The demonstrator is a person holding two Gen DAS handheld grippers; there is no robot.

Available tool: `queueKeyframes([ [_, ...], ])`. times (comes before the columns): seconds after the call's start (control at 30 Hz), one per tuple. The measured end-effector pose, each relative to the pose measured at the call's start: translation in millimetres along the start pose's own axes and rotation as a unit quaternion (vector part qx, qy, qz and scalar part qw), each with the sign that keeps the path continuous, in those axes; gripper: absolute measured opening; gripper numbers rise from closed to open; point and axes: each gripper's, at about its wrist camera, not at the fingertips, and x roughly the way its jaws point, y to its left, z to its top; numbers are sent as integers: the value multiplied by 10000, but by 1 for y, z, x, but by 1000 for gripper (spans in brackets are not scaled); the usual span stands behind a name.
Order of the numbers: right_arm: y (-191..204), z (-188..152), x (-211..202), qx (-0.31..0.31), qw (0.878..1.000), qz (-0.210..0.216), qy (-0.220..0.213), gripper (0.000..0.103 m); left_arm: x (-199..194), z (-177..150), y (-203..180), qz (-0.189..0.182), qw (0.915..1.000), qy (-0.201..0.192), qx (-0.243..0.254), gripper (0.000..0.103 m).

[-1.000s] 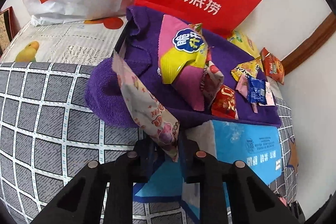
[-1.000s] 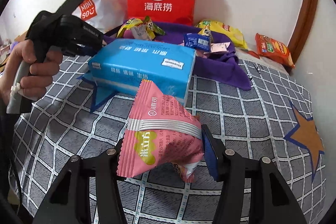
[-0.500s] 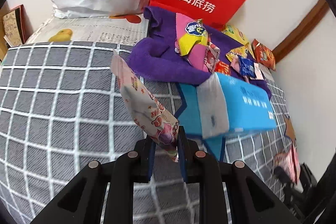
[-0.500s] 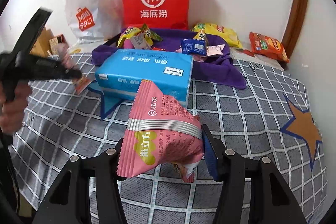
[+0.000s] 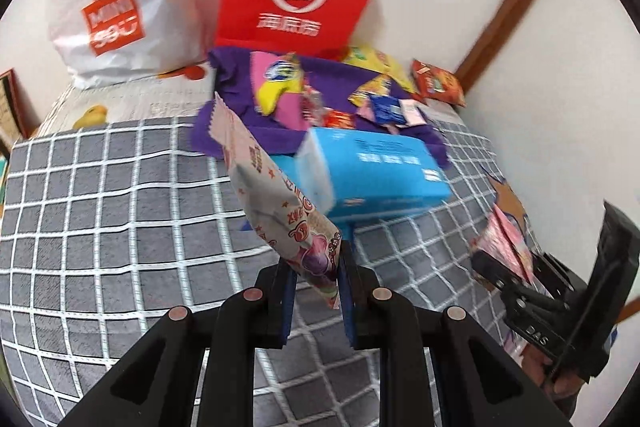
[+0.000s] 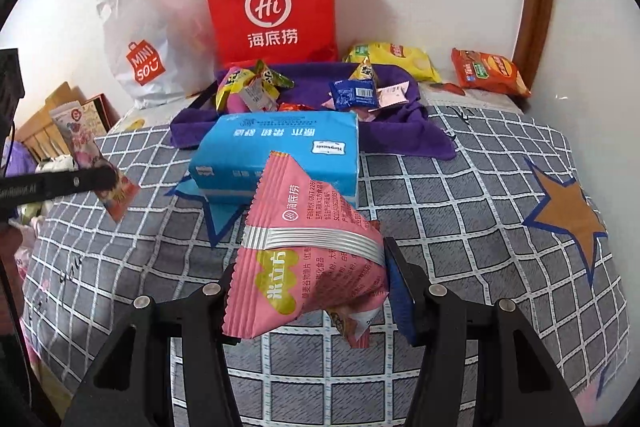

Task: Organize snacks
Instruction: 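Lift both held packets and carry them over the purple towel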

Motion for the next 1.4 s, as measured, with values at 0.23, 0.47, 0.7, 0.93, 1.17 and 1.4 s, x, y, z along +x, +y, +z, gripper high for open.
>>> queueKeyframes([
  [0.23, 4, 18, -13, 84, 9999, -107, -102, 55, -10, 14, -30, -150, 9993, -22, 352, 18],
  [0.47, 5, 41, -19, 126, 9995, -141, -271, 55, -12, 33, -47, -134, 9981, -32, 608, 18],
  [0.7, 8, 60, -10, 70, 9994, -121, -325, 55, -1, 50, -54, -160, 9972, 43, 735, 18],
  [0.93, 3, 78, 0, 74, 9990, -87, -433, 55, 6, 71, -58, -147, 9965, 40, 816, 18],
  [1.17, -2, 98, 16, 71, 9986, -103, -511, 55, 16, 91, -57, -73, 9964, 69, 838, 18],
  [1.4, -2, 122, 35, -88, 9985, -90, -542, 55, 28, 113, -52, 14, 9967, 104, 802, 18],
])
